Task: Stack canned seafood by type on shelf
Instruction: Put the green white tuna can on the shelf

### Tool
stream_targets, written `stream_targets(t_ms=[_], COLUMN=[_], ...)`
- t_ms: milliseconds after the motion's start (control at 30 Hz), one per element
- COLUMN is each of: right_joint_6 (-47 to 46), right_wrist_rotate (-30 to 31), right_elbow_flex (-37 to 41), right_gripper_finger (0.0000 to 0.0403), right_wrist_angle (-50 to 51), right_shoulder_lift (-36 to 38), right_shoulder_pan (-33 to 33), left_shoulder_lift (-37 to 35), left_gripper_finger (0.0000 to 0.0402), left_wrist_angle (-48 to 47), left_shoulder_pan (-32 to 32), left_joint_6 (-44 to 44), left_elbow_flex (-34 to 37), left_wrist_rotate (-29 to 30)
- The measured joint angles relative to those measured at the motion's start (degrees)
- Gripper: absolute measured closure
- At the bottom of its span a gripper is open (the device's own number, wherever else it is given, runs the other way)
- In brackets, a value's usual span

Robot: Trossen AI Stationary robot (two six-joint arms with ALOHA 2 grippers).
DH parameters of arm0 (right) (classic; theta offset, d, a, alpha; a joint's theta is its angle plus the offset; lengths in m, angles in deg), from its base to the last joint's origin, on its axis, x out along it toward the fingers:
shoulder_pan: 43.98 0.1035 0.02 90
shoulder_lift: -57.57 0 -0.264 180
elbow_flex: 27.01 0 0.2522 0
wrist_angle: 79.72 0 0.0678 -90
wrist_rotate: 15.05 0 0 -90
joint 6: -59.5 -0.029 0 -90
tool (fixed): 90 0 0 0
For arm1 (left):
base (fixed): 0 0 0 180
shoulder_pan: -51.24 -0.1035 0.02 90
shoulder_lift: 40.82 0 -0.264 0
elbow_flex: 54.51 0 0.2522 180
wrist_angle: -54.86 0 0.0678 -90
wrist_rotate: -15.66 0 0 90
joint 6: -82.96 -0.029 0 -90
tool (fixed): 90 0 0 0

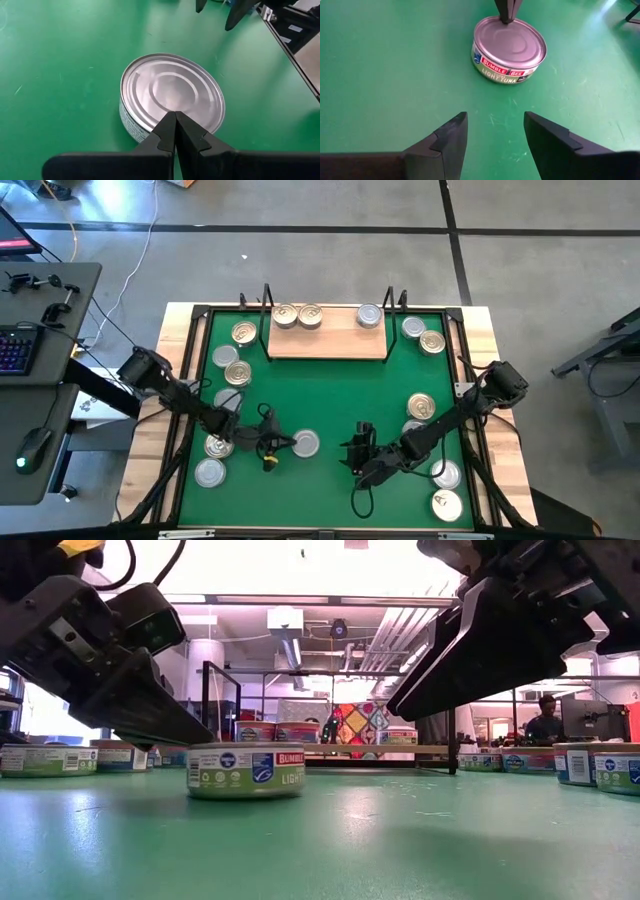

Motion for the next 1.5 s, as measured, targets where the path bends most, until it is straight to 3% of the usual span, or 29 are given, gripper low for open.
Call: stream_targets(t_ms=[233,433,633,867,1167,1367,1500], right_joint_6=[4.82,17.41,25.22,26.36,41.19,49.74,60.49], right_wrist_rotate=[0.00,-0.46,-3.71,-6.50,-7.63,-4.33,-6.58], right_elbow_flex=[0.00,-0.02,-0.02,-0.02,-0.26,-0.26,-0.27], right_gripper_finger=[0.0215,0.0210,0.0173,0.0142,0.0141,0.0141,0.0141], right_wrist_angle=[-2.64,-7.44,-7.74,-8.14,-15.79,-18.53,-18.68], right_shoulder_lift=[0.00,0.02,0.02,-0.86,-7.69,-8.33,-8.36], right_shoulder_pan=[0.00,-0.71,-3.38,-6.67,-7.08,-7.10,-7.47], left_shoulder_lift=[0.05,0.10,0.12,0.16,0.16,0.16,0.16], left_gripper_finger=[0.0401,0.0401,0.0401,0.0401,0.0401,0.0401,0.0401], left_wrist_angle=[0.07,0.24,0.30,0.46,0.50,0.50,0.52], left_shoulder_pan=[0.43,0.43,0.45,0.53,0.86,0.86,0.86], left_joint_6=[0.23,0.19,0.22,1.12,1.37,1.58,1.61], left_elbow_flex=[0.04,0.09,0.11,0.15,0.17,0.17,0.17], left_wrist_rotate=[-0.17,-0.35,-0.62,-1.26,-1.36,-1.38,-1.37])
